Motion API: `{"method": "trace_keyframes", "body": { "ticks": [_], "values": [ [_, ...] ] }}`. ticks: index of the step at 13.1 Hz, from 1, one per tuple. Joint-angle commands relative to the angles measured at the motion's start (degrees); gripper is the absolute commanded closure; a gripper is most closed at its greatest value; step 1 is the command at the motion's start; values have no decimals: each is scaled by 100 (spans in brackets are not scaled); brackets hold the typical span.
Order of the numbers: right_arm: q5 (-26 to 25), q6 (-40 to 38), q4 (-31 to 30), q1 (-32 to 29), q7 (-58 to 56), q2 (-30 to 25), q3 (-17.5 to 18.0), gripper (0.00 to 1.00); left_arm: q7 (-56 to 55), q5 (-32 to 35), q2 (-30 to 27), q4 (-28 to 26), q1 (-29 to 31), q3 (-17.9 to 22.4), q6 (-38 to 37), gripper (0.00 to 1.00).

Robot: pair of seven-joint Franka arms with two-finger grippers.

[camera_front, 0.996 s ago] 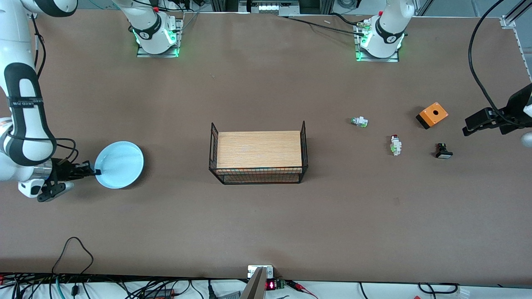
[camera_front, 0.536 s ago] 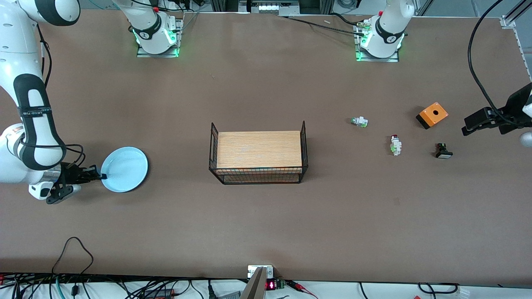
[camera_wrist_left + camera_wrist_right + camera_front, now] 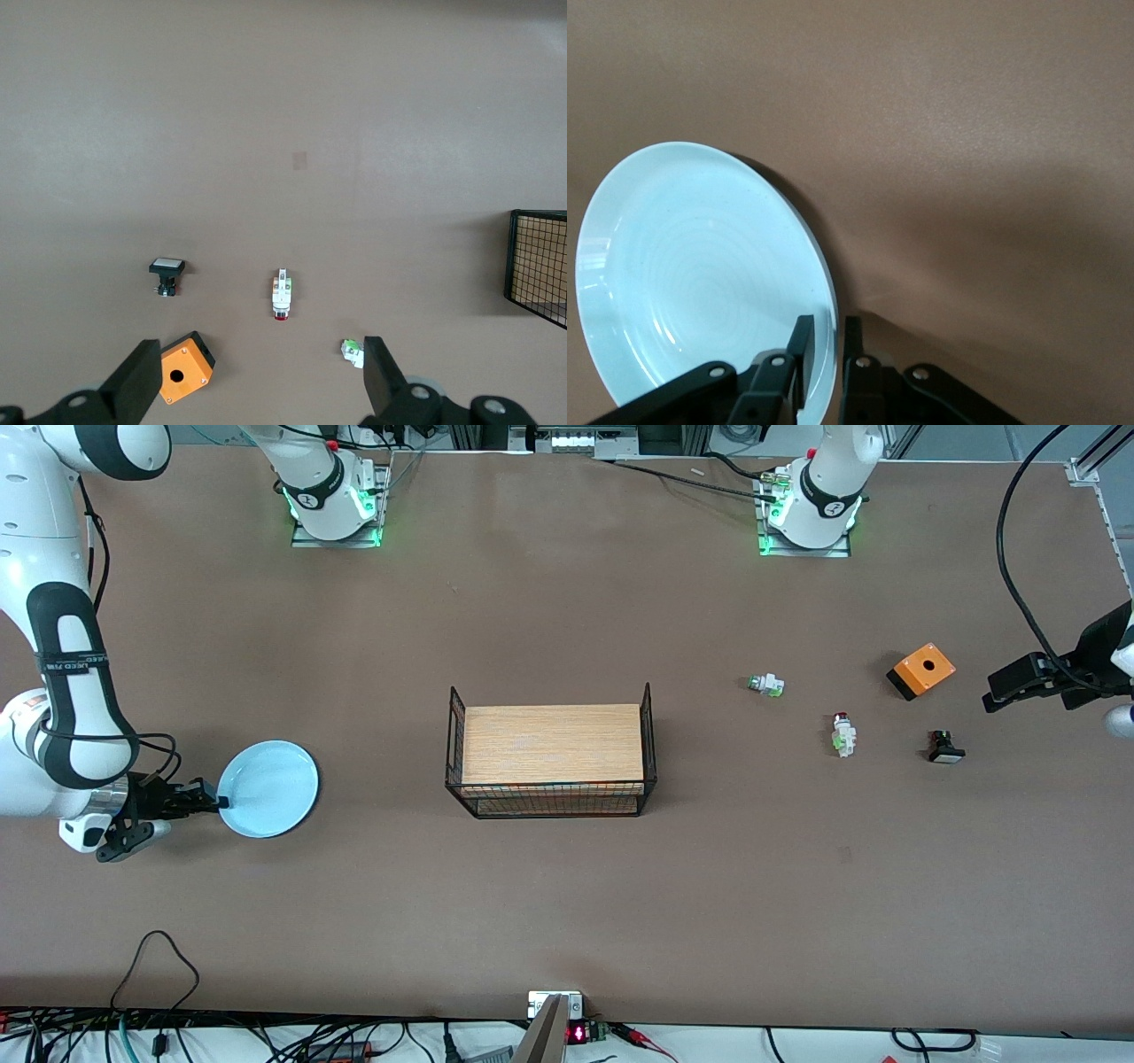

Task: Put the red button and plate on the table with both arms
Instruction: 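Open the right gripper to release the plate rim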

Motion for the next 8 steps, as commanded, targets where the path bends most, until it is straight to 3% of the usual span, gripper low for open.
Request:
{"method": "trace_keyframes", "body": {
  "ticks": [1, 3, 8],
  "values": [
    [458, -25, 31, -100, -66, -5, 122, 47, 74, -52, -138, -90, 5, -27, -64, 0],
    [1029, -130, 144, -91, -93, -58, 131, 21, 82, -52, -138, -90, 13, -27, -64, 0],
    [936, -1419, 1206, 154, 995, -84, 105, 8, 91, -43, -138, -90, 13, -27, -64, 0]
  ]
}}
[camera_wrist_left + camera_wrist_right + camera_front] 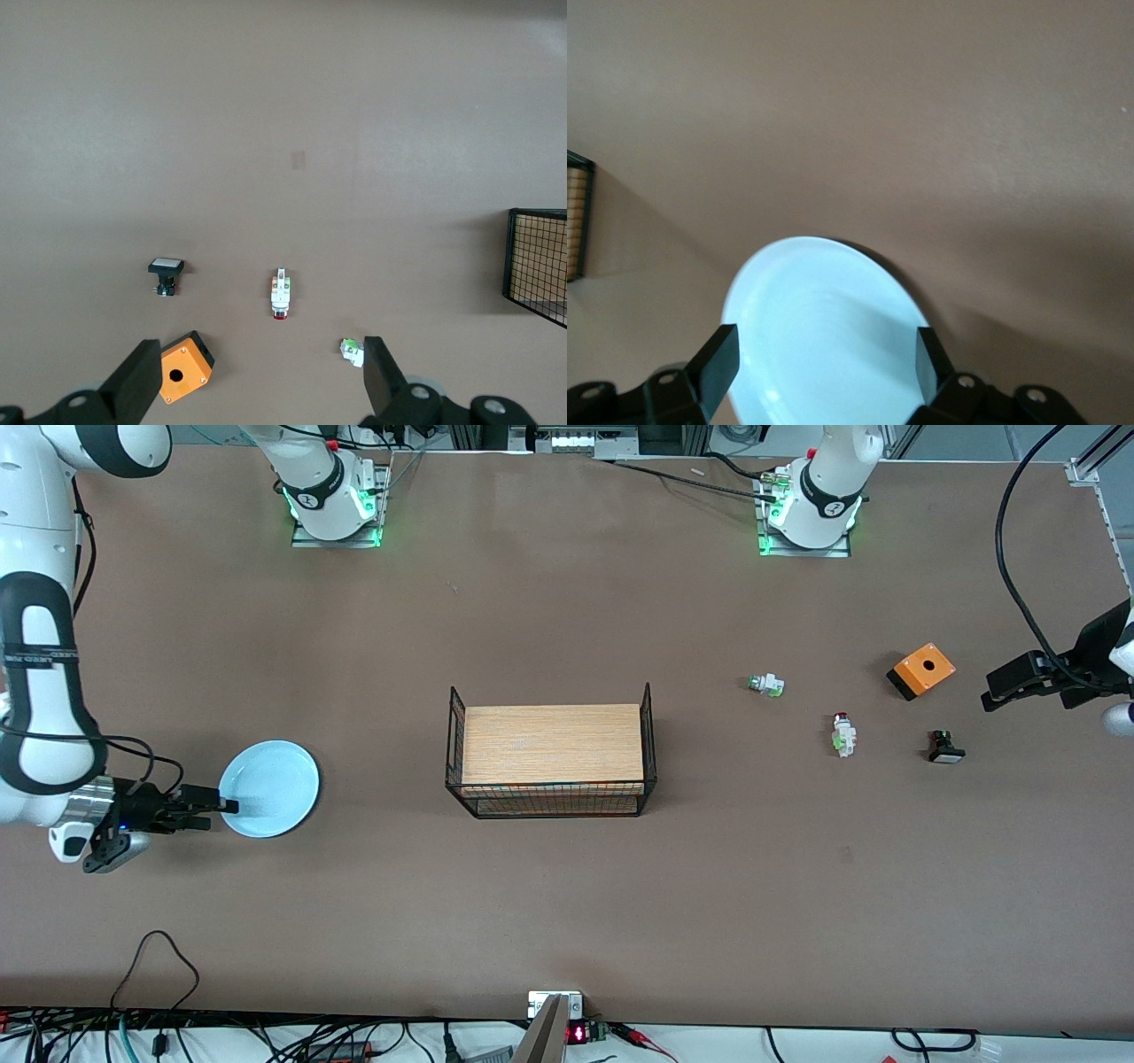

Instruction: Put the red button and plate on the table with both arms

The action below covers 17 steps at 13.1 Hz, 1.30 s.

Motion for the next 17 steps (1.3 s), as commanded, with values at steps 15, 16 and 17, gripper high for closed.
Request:
{"method": "trace_keyframes", "body": {
  "ticks": [15, 16, 17],
  "values": [
    [-2255, -2899, 1943, 1979, 4452, -1531, 50, 0, 126, -43, -125, -90, 51, -5, -53, 0],
    [-2255, -2926, 1934, 2032, 4470, -1567, 32, 0, 126, -43, -117, -90, 51, -5, -53, 0],
    [-2255, -2926, 1917, 2024, 4479, -1567, 32, 0, 126, -43, -117, -99, 51, -5, -53, 0]
  ]
}}
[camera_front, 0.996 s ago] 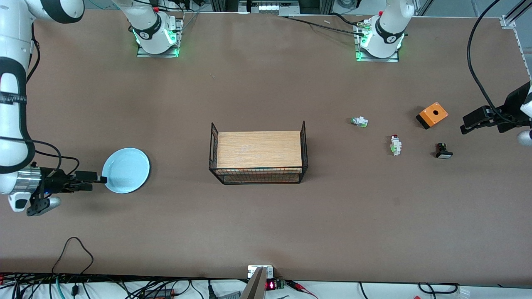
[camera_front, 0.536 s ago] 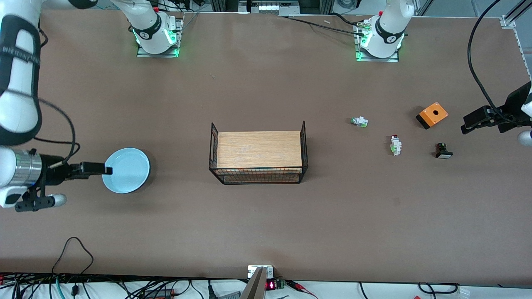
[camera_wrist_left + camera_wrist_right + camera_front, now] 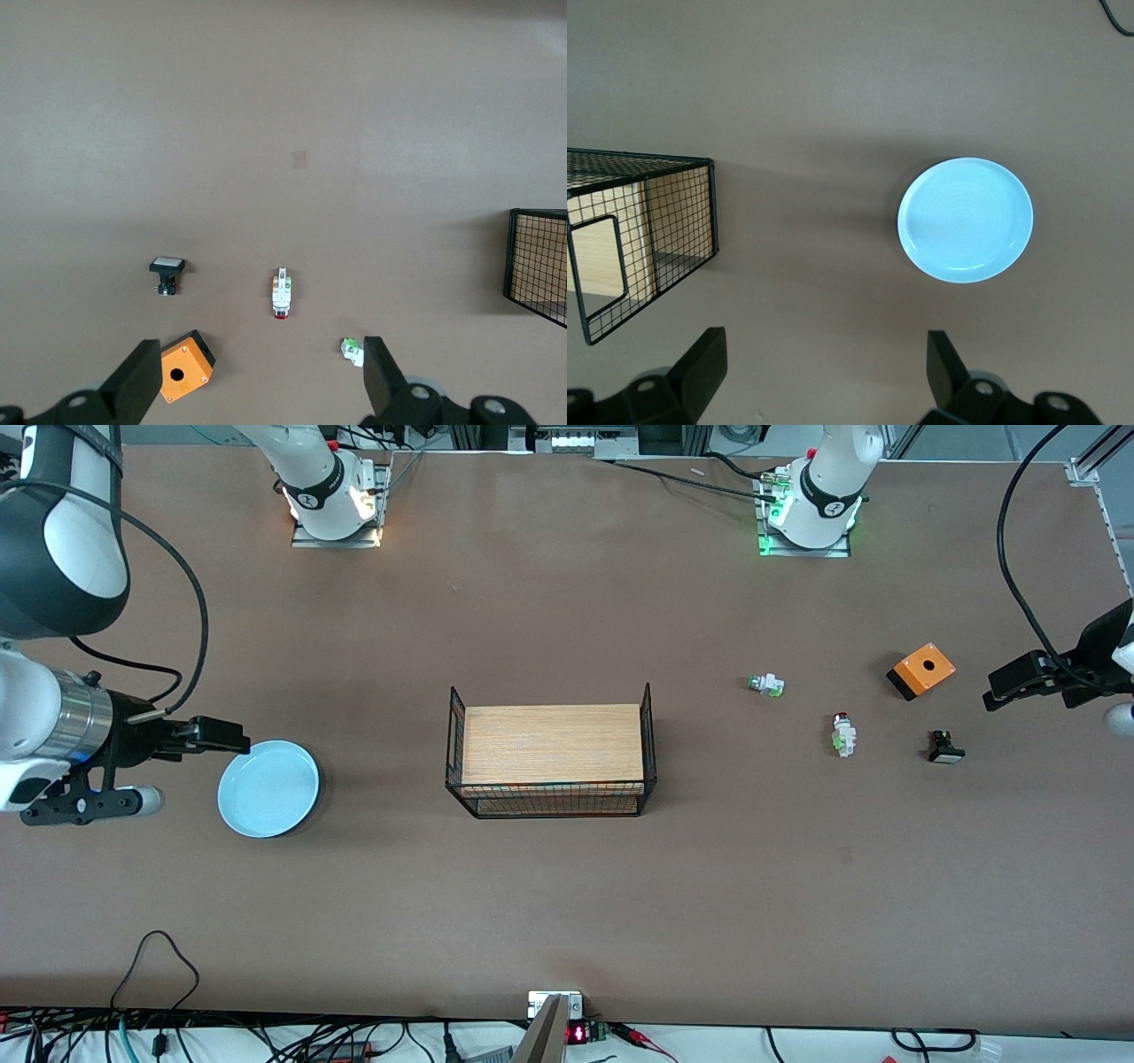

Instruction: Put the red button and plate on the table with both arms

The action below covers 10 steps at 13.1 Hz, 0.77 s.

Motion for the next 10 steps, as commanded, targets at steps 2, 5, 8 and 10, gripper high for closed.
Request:
{"method": "trace_keyframes", "body": {
  "ticks": [2, 5, 8, 10],
  "values": [
    [-114, -33, -79, 13, 80, -57, -9, 0, 124, 0, -95, -90, 40, 5, -18, 0],
    [-123, 28, -175, 22, 10, -74, -44, 0, 124, 1, -104, -90, 49, 14, -26, 0],
    [-202, 283, -481, 5, -245, -398, -44, 0, 116, 9, -104, -81, 40, -13, -9, 0],
    [-254, 660, -1078, 13, -254, -697, -53, 0, 89, 1, -104, -2, 40, -13, -35, 0]
  ]
}}
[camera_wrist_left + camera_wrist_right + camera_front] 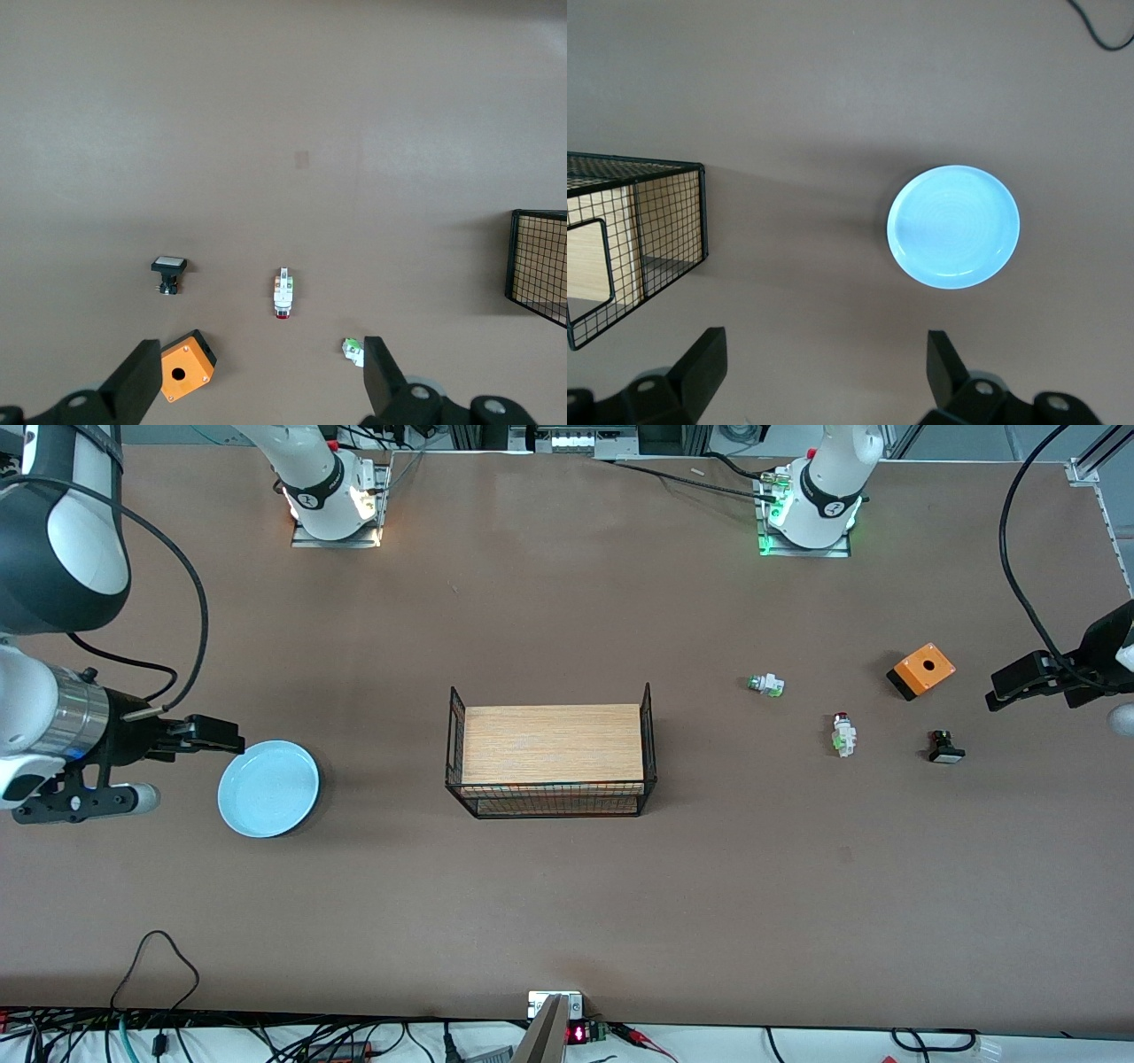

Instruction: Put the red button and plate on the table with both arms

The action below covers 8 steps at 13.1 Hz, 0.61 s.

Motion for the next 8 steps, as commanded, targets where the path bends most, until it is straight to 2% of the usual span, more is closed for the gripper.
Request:
{"method": "trace_keyframes", "body": {
  "ticks": [1, 3, 6, 8],
  "values": [
    [-359, 594, -1204, 58, -123, -746, -14, 0, 120, -17, -103, 49, 24, -8, -25, 0],
    [-904, 666, -1706, 347, -27, -1081, -14, 0, 112, 0, -94, 58, 24, 1, -17, 0],
    [-880, 1305, -2558, 305, -26, -1546, -14, 0, 112, -9, -94, 50, 24, 10, -17, 0],
    [-828, 1440, -3121, 322, -35, -1951, -14, 0, 112, 0, -76, 58, 24, 1, -17, 0]
  ]
}}
